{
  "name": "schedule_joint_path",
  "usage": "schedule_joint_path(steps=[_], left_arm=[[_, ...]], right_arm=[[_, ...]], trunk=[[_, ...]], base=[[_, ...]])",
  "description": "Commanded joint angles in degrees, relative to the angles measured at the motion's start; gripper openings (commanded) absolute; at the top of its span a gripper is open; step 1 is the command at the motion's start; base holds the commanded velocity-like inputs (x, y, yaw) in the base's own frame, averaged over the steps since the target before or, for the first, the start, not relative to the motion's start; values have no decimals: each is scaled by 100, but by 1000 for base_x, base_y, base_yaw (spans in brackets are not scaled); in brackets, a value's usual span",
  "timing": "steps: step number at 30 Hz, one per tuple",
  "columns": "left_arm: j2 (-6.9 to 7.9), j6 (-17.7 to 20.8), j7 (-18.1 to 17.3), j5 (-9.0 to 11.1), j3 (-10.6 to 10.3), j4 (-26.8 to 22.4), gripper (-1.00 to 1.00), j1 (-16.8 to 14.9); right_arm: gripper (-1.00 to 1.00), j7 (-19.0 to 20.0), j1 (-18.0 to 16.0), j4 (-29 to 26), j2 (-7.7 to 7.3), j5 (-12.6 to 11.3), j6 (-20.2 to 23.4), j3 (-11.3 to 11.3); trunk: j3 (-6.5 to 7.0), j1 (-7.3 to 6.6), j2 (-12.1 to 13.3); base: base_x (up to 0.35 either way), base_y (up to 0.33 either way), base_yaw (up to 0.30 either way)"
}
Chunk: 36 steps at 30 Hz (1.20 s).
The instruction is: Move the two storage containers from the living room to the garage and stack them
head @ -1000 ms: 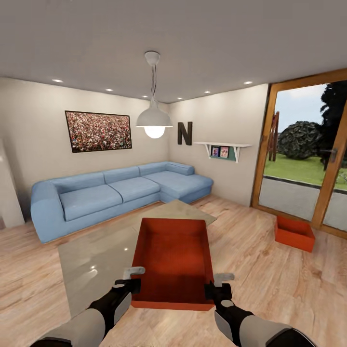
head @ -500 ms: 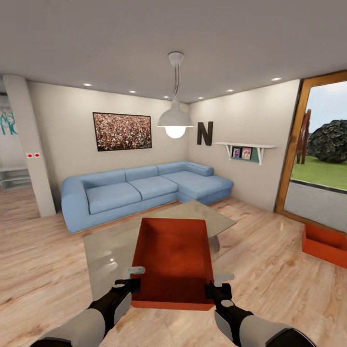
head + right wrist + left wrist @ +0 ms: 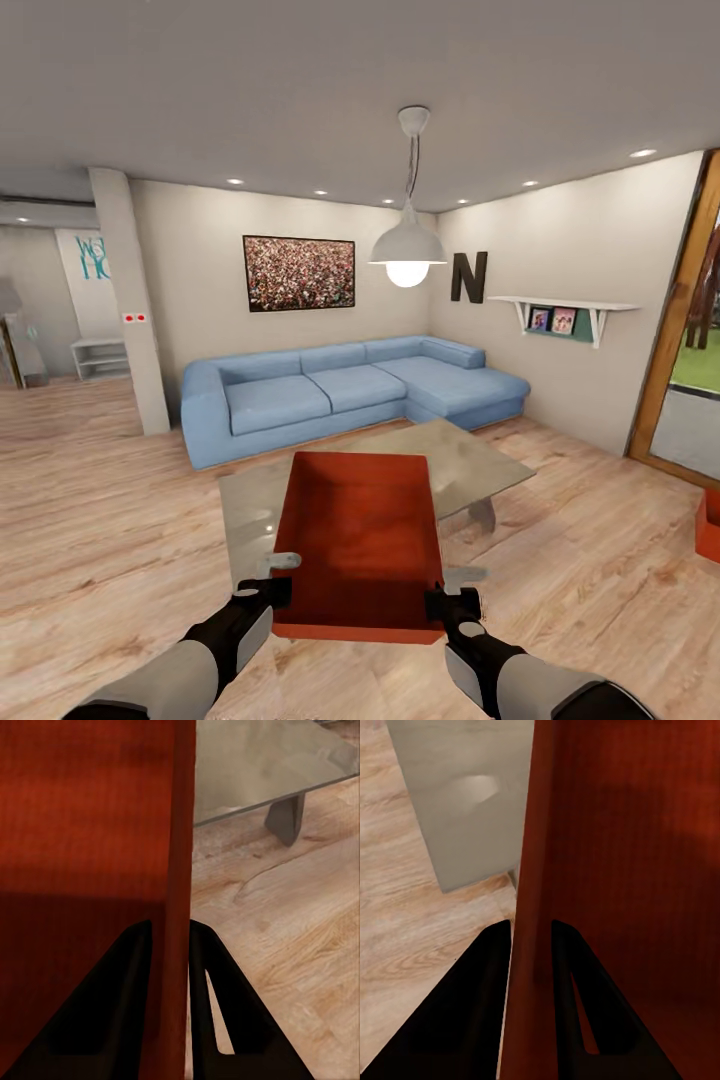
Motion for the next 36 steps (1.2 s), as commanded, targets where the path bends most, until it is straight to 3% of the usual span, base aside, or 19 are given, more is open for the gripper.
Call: schedule_joint_path(steps=[1, 36], left_arm=[[34, 36, 136, -55, 151, -23, -100, -5], [34, 36, 133, 33, 150, -23, -100, -5]], right_arm=[[-100, 5, -4, -5, 2, 50, 0, -158], [-100, 6, -2, -5, 2, 54, 0, -156]], trunk=[[-10, 2, -8], [-10, 2, -8]], base=[[0, 0, 277], [0, 0, 277]])
